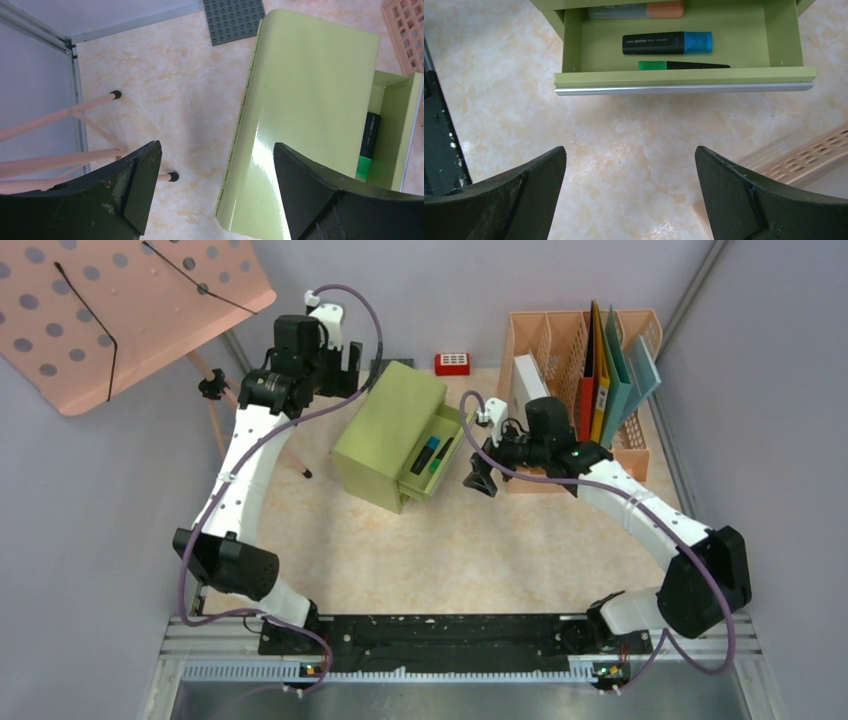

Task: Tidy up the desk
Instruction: Close the drawer in the storage box.

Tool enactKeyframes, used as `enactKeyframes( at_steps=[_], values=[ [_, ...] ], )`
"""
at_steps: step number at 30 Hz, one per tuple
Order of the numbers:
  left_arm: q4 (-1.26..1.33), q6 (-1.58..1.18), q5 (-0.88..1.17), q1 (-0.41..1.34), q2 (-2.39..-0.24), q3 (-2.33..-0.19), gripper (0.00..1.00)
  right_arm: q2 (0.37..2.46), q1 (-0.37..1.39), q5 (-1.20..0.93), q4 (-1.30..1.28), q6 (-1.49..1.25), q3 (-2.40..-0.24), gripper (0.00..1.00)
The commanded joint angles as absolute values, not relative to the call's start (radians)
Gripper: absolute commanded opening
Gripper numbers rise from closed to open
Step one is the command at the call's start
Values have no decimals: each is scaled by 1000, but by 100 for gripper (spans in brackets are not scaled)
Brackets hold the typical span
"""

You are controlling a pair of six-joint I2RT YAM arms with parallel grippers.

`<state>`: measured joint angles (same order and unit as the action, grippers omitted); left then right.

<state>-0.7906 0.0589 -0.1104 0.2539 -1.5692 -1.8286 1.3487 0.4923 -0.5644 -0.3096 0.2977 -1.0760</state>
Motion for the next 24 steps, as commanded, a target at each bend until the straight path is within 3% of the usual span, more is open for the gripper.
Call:
enactKeyframes(
  at_steps=[1, 17, 24],
  values=[
    [-733, -12, 30, 202, -1618, -1847, 87, 1391, 528, -472, -336, 349, -1146, 99],
    [-667, -168, 302, 135, -1801, -1846, 91, 1437, 551, -347, -355, 370, -1136, 99],
    [-578, -192, 396, 135, -1801, -1720, 92, 1464, 551, -310, -289, 339, -1124, 97]
  ],
)
